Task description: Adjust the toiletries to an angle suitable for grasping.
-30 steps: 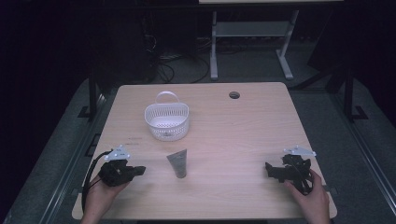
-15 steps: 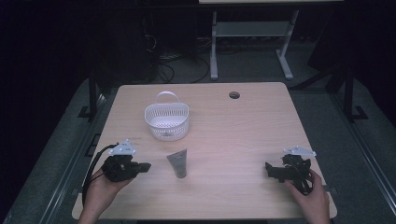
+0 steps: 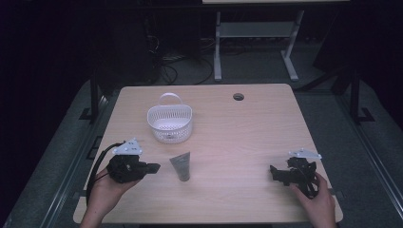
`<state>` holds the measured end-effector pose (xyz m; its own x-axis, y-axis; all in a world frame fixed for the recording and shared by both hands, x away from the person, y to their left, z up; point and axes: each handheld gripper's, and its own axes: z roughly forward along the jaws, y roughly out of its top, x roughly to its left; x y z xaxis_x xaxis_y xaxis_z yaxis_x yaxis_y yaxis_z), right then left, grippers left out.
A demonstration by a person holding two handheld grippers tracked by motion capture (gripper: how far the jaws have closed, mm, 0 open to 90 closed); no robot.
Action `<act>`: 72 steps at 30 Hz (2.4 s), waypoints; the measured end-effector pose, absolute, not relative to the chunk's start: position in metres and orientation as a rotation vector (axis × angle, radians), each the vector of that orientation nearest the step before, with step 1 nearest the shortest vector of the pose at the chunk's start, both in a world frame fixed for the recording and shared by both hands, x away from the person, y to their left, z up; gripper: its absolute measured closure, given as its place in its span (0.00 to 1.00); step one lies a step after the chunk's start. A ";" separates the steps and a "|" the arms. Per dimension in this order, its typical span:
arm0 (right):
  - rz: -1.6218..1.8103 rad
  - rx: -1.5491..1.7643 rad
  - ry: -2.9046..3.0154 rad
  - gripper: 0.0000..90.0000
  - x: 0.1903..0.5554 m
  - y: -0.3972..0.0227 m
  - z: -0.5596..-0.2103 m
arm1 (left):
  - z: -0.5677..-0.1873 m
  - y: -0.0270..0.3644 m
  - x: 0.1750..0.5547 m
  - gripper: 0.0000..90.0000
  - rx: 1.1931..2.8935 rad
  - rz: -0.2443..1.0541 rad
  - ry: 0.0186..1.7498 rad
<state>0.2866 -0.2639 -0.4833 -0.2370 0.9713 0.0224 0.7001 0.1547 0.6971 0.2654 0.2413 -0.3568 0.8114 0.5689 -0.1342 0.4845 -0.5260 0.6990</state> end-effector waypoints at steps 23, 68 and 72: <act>0.834 1.588 2.004 0.00 0.287 -0.264 -0.483 | -0.341 0.213 0.272 1.00 2.234 0.154 0.687; 0.834 1.588 2.004 0.00 0.287 -0.264 -0.483 | -0.347 0.207 0.307 1.00 2.259 0.205 0.719; 0.834 1.588 2.004 0.00 0.287 -0.264 -0.483 | -0.347 0.206 0.311 1.00 2.264 0.206 0.716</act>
<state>0.2866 -0.2639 -0.4833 -0.2374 0.9712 0.0223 0.7000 0.1551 0.6971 0.3106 0.2057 -0.3473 0.8313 0.5521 -0.0645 0.4331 -0.5704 0.6979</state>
